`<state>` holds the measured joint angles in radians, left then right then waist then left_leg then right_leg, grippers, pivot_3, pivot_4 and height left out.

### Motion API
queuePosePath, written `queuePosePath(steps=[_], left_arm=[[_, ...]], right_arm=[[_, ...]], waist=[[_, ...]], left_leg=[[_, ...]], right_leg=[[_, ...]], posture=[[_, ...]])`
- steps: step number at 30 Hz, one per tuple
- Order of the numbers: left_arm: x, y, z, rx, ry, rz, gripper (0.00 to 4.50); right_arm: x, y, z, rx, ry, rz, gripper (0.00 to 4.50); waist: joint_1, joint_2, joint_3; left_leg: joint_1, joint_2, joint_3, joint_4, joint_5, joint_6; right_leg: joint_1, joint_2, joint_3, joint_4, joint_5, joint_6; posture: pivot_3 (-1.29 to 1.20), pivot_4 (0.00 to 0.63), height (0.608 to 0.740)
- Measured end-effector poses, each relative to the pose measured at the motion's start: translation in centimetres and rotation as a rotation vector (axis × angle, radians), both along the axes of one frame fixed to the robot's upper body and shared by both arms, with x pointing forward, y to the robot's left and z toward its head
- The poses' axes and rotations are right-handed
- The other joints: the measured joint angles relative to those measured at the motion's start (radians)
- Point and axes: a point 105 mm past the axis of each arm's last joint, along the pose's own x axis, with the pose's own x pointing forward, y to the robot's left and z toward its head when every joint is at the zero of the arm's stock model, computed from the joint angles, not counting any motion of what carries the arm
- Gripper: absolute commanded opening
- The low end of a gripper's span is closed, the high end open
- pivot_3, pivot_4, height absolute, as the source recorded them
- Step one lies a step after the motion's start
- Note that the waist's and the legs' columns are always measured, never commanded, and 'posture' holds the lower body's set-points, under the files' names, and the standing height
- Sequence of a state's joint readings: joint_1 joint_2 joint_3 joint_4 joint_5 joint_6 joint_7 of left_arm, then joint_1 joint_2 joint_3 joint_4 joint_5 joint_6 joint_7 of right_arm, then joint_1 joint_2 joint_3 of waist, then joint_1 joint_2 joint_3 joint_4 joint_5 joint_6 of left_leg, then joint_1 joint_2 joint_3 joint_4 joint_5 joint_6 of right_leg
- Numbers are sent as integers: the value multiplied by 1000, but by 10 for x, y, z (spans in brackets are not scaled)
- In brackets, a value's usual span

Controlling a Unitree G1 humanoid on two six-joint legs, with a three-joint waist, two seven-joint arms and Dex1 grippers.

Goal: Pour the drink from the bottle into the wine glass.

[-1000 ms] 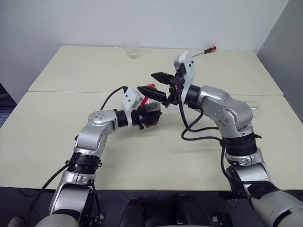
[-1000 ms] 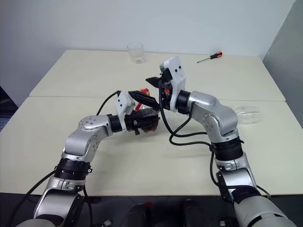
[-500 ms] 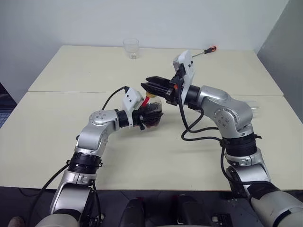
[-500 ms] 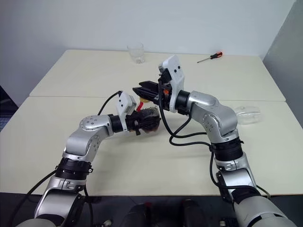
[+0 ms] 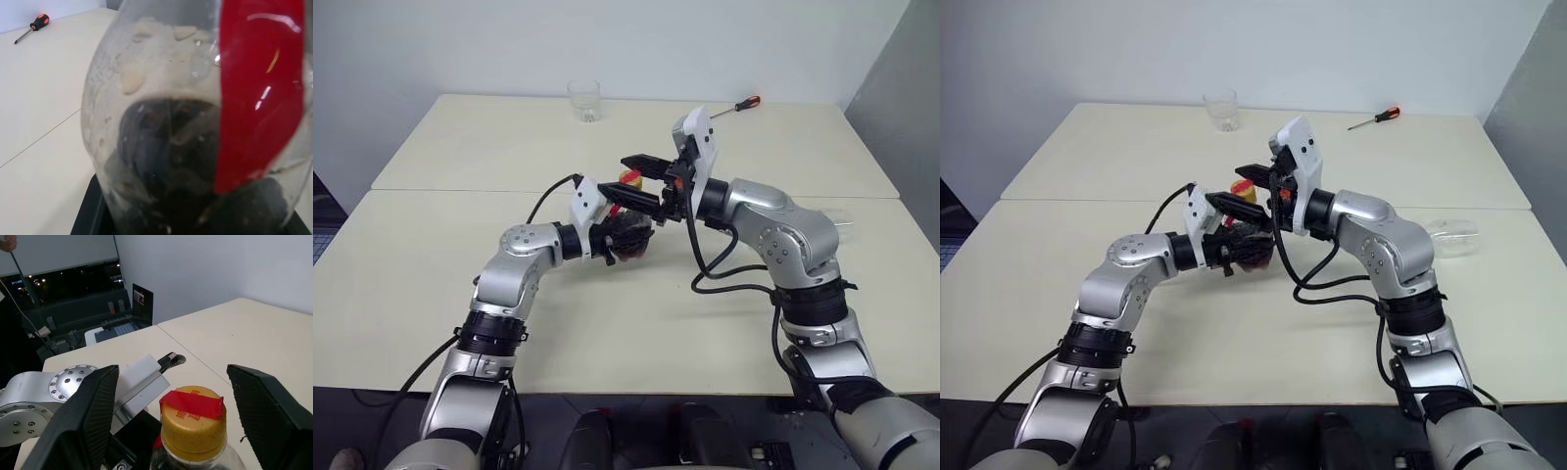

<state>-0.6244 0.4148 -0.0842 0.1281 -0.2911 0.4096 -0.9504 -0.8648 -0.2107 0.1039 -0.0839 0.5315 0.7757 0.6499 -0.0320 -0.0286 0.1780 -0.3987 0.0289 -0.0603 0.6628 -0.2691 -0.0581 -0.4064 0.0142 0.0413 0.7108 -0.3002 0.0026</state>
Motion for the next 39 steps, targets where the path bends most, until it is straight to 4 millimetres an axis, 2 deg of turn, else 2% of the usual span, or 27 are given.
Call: queuePosePath(steps=[10,13,17,18,24,29,32,39], left_arm=[[0,-3,2,-7,-4,-5,1815],[0,-4,2,-11,-3,-6,1815],[-1,-6,1,-10,-1,-14,1815],[-1,-6,0,-9,1,-16,1815],[-3,-9,1,-12,14,-13,1815],[-16,-8,-2,-36,58,-6,1815],[-36,-9,2,-80,94,-41,1815],[-76,-7,10,-56,109,-143,1815]], right_arm=[[0,2,1,10,3,-1,3710],[2,3,-1,19,17,-5,2868],[7,-2,-2,24,30,-30,1503],[7,-3,-2,22,30,-34,1295],[8,-3,-2,26,30,-35,1300],[1,-1,-4,32,31,7,1300],[-15,2,0,26,-5,114,1300],[-48,-2,5,-2,-61,384,1300]], waist=[[0,0,0],[0,0,0],[0,0,0],[0,0,0],[0,0,0],[-1,1,1],[-2,2,2],[-1,2,2]], left_leg=[[0,0,0,0,0,0],[0,0,0,0,0,0],[0,0,0,0,0,0],[0,0,0,0,0,0],[0,0,0,0,0,0],[0,1,0,0,0,0],[0,1,-1,0,0,0],[0,1,-1,0,0,0]], right_leg=[[0,0,0,0,0,0],[0,0,0,0,0,0],[0,0,0,0,0,0],[0,0,0,0,0,0],[0,0,0,0,0,0],[0,0,1,0,0,0],[0,0,0,-1,0,0],[0,0,0,-1,0,0]], posture=[[0,150,740],[0,150,740],[0,150,740],[0,150,740],[0,150,740],[0,150,740],[0,150,740],[0,150,740]])
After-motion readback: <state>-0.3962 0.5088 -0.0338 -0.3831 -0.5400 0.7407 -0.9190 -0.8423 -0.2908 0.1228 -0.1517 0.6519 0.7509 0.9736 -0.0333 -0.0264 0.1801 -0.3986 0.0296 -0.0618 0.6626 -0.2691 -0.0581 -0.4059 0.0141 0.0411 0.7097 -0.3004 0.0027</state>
